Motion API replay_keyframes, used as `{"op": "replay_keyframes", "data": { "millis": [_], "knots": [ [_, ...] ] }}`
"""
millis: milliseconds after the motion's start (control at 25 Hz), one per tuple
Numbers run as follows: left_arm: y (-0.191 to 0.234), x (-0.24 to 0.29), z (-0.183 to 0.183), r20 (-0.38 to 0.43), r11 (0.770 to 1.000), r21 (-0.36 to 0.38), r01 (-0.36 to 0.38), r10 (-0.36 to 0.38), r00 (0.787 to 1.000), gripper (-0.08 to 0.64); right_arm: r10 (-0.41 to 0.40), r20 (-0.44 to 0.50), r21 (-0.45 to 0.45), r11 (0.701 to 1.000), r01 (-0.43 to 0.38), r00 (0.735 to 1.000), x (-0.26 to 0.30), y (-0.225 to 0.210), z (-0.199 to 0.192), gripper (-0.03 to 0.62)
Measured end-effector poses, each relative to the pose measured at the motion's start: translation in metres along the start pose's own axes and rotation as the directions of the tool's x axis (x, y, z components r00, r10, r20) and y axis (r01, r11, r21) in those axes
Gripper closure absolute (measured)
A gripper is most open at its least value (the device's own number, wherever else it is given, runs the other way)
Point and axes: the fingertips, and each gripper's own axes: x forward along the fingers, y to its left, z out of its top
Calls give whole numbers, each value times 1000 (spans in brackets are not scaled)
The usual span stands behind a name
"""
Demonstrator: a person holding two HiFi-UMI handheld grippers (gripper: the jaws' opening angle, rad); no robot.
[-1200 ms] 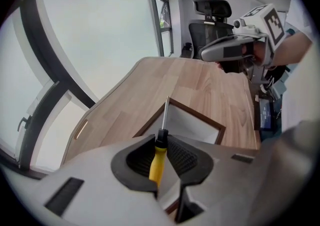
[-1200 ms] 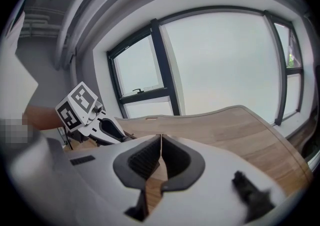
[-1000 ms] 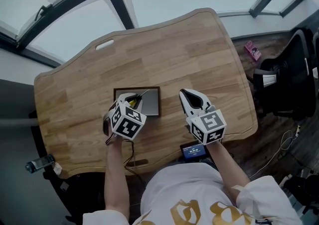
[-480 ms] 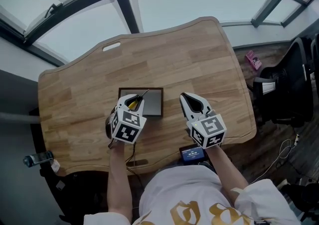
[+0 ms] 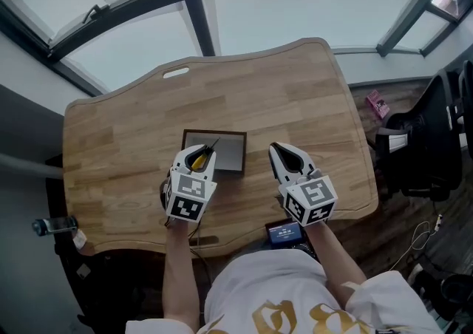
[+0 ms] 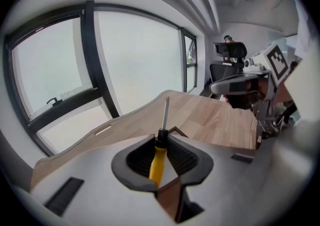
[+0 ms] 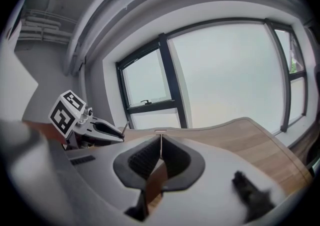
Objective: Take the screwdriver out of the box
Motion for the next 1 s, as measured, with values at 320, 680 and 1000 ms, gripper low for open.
{"op": "replay_keyframes", "data": {
  "millis": [320, 680, 1000],
  "knots": [
    [-3, -32, 8, 130, 995, -102, -18, 32, 991, 482, 21, 19, -26, 999, -21, 1000, -17, 19, 6, 560],
    [-11, -60, 7, 198, 983, -178, -30, 66, 978, 482, 42, 10, -63, 997, -41, 999, -35, 36, 3, 560],
    [-12, -86, 1, 226, 977, -202, -63, 109, 968, 482, 63, 18, -99, 993, -61, 998, -35, 50, 6, 560]
  ]
}}
